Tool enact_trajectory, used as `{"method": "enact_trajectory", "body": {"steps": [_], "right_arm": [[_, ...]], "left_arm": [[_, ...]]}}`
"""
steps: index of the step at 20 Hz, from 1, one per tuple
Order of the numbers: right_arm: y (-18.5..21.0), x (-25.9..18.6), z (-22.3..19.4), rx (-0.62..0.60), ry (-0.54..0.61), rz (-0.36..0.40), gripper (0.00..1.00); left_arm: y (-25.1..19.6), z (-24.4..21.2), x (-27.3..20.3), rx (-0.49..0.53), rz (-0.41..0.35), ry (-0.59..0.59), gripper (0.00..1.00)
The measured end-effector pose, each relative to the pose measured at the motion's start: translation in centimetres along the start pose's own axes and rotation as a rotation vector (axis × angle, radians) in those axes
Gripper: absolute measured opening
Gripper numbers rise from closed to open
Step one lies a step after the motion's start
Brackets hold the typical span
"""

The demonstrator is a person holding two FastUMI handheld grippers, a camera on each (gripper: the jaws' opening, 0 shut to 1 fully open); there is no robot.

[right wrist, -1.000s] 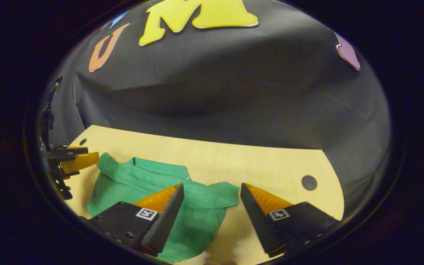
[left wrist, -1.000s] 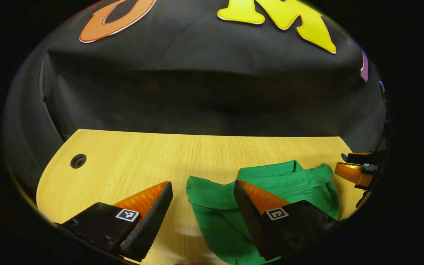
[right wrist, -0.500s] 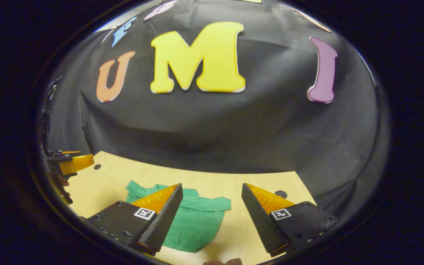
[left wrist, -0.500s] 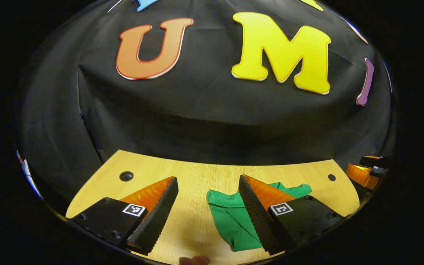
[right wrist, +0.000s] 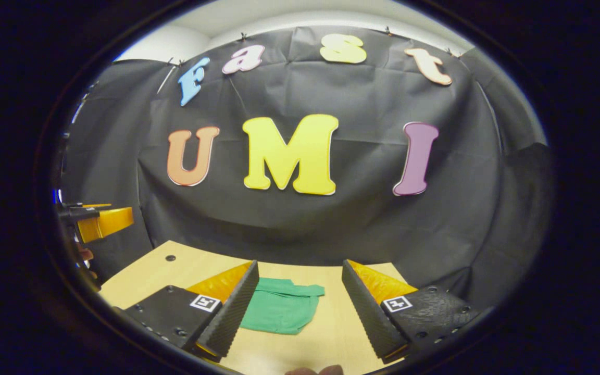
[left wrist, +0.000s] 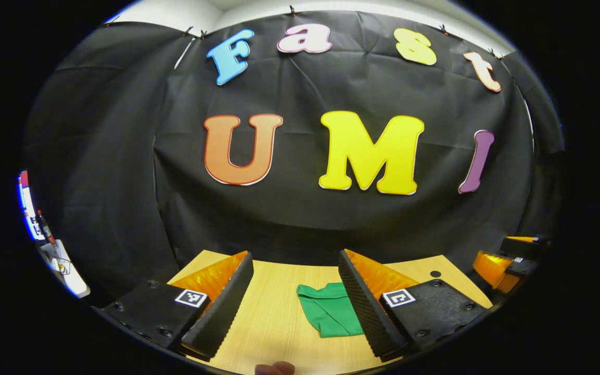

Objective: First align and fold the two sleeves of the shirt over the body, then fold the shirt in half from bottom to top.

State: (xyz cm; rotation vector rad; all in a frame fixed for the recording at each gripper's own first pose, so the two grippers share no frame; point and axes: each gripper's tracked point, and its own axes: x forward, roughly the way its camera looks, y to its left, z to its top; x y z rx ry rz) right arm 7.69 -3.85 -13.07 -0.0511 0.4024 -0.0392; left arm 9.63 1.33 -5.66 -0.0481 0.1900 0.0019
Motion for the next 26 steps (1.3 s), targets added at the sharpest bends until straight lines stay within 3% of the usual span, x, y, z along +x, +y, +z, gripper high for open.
{"method": "enact_trajectory", "body": {"steps": [5, 9, 26], "right_arm": [[1.7, -6.4, -0.8, 0.04, -0.003, 0.009, 0.96], [1.7, -9.0, 0.2, 0.014, -0.052, -0.006, 0.96], [2.1, -11.0, 1.7, 0.017, -0.117, -0.017, 0.97]], "left_arm": [[-1.1, 0.6, -6.0, 0.037, -0.02, -0.047, 1.0], [-1.5, -0.1, -8.6, 0.039, -0.038, -0.046, 1.0], [-1.7, 1.0, -10.1, 0.03, -0.041, -0.075, 1.0]]}}
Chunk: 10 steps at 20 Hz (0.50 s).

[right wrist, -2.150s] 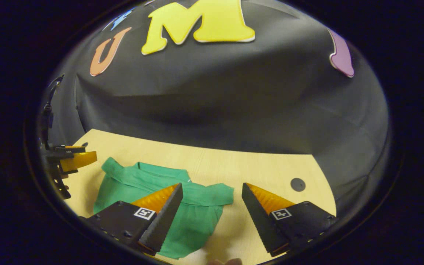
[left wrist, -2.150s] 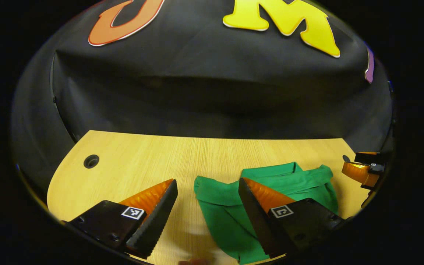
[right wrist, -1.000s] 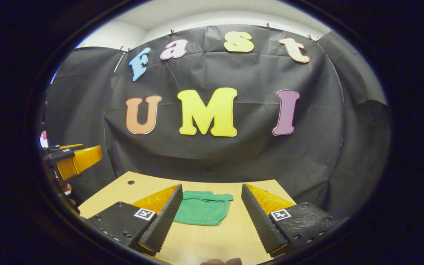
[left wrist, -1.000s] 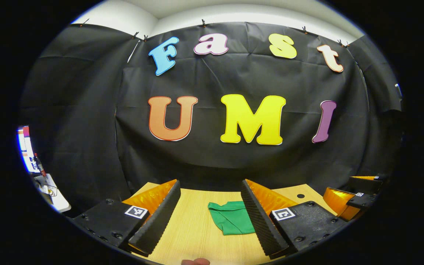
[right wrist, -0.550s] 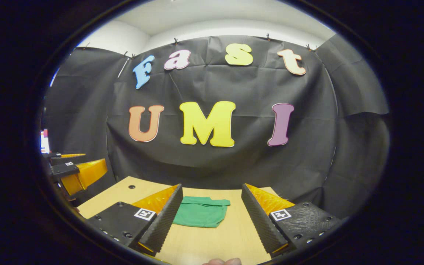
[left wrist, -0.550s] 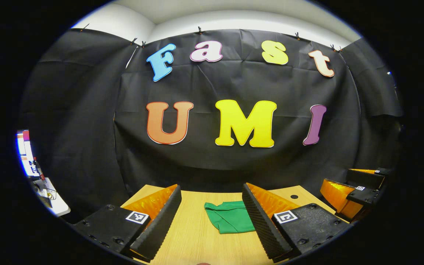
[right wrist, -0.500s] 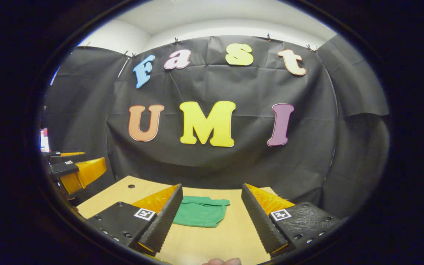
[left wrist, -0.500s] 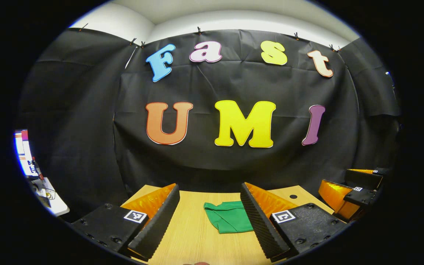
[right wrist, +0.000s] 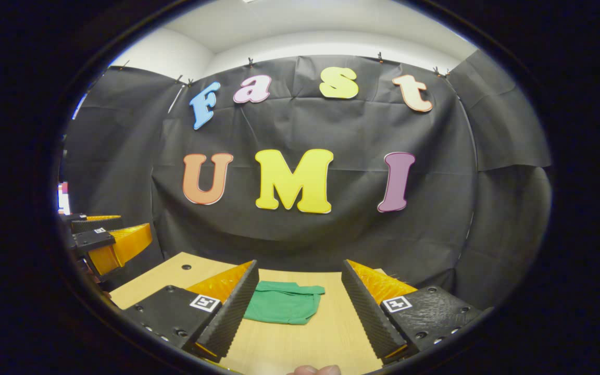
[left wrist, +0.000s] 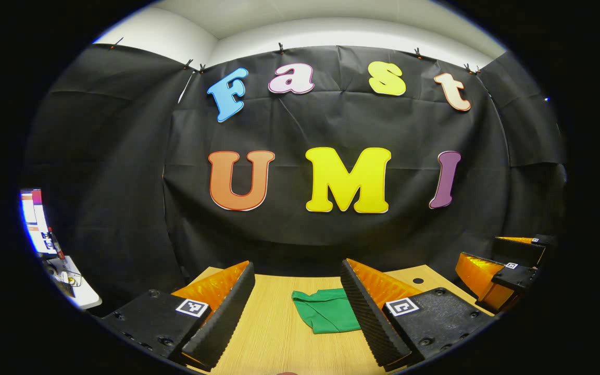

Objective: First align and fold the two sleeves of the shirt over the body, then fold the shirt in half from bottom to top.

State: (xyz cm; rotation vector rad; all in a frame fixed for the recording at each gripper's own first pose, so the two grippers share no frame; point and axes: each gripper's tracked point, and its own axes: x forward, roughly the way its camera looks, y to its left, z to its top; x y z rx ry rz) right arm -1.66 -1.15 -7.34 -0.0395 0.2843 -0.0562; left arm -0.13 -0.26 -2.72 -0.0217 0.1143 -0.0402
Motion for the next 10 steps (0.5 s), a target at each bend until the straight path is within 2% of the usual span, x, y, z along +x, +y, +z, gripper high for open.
{"method": "enact_trajectory", "body": {"steps": [5, 10], "right_arm": [[-0.1, -0.5, 0.5, -0.001, -0.019, -0.001, 0.97], [0.9, 0.0, 1.0, 0.0, -0.042, 0.03, 0.97]], "left_arm": [[-0.4, 0.3, 0.0, -0.003, -0.018, -0.01, 1.0], [-0.4, 0.8, 0.0, 0.008, -0.019, -0.022, 1.0]]}}
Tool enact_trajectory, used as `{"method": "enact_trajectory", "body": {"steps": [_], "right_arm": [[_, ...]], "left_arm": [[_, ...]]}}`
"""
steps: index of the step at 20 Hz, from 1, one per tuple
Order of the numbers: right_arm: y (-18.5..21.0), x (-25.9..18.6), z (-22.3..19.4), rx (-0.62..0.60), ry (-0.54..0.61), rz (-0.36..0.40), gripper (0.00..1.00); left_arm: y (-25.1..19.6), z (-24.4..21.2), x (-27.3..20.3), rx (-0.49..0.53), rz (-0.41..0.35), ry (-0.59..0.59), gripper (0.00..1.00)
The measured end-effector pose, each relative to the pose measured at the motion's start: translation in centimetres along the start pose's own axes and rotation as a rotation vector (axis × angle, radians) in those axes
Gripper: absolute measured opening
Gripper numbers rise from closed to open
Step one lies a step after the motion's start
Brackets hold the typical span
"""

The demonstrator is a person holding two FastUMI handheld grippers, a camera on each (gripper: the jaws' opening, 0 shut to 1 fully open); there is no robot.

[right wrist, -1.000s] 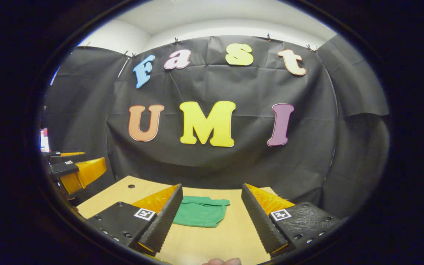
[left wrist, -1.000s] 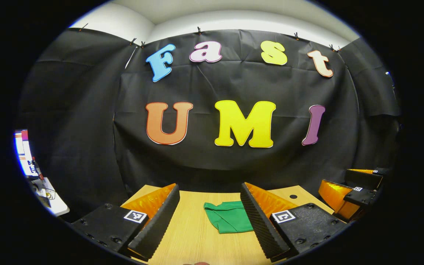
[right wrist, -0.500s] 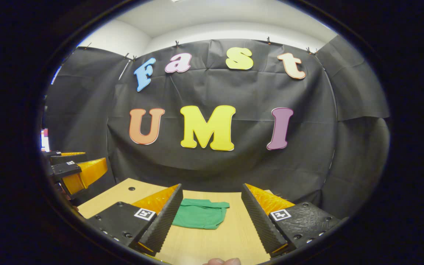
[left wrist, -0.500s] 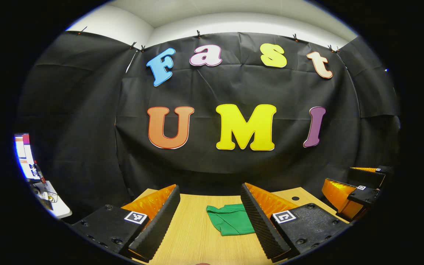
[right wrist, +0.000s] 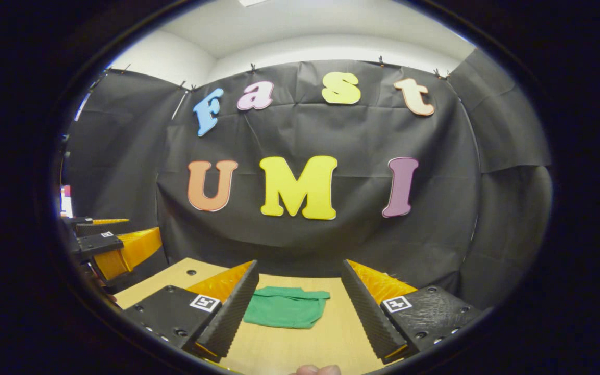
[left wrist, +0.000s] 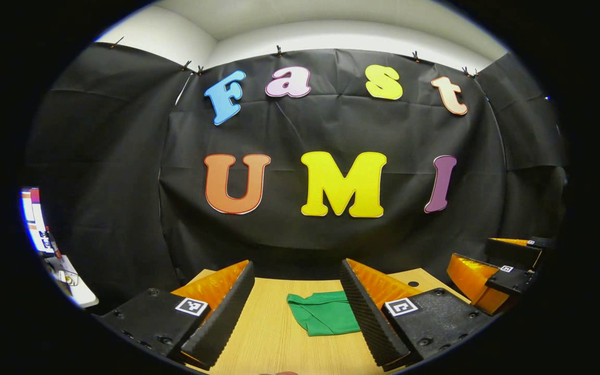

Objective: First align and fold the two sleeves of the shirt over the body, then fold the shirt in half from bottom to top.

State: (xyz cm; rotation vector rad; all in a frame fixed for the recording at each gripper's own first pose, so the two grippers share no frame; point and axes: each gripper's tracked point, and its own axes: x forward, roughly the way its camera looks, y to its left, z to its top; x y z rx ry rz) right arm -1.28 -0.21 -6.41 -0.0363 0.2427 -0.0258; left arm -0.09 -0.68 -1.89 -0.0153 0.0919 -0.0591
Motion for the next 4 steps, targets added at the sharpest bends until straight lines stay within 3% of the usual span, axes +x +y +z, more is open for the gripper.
{"method": "enact_trajectory", "body": {"steps": [4], "right_arm": [[0.42, 0.36, 0.22, 0.007, -0.006, 0.015, 0.96]], "left_arm": [[0.3, 0.2, -0.04, -0.001, 0.006, -0.006, 1.0]]}}
